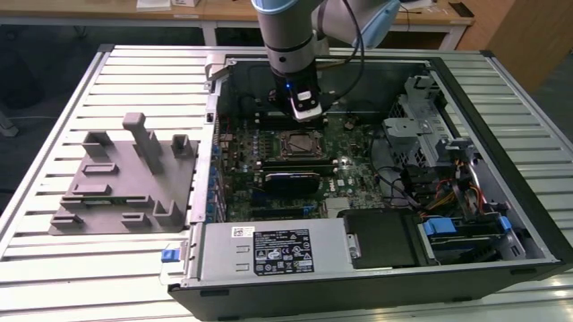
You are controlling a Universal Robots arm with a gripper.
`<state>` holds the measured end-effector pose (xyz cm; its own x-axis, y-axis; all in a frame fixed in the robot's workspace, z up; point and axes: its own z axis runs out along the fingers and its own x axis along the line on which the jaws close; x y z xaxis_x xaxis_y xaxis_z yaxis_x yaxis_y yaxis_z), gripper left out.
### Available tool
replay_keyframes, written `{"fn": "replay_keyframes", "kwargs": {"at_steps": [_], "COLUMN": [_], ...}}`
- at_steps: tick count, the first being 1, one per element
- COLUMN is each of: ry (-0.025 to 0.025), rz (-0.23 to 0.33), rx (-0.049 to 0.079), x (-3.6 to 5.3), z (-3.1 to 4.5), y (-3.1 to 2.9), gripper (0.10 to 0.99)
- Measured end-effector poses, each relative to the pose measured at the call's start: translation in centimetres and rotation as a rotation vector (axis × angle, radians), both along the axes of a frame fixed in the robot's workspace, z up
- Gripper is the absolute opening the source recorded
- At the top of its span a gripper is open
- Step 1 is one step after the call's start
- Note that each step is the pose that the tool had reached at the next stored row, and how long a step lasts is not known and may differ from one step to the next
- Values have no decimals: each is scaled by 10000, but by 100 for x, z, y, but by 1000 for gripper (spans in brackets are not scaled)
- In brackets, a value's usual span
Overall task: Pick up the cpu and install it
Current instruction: 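Install the first cpu locking lever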
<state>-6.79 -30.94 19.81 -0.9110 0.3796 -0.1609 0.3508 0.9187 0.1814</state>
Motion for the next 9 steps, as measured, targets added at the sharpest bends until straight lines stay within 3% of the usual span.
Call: {"fn": "replay_keyframes", "kwargs": {"at_steps": [9], "ry": [-20], "rz": [-11], "rx": [-3], "x": [0], "z": [-24], "y": [-1], "gripper": [106]}}
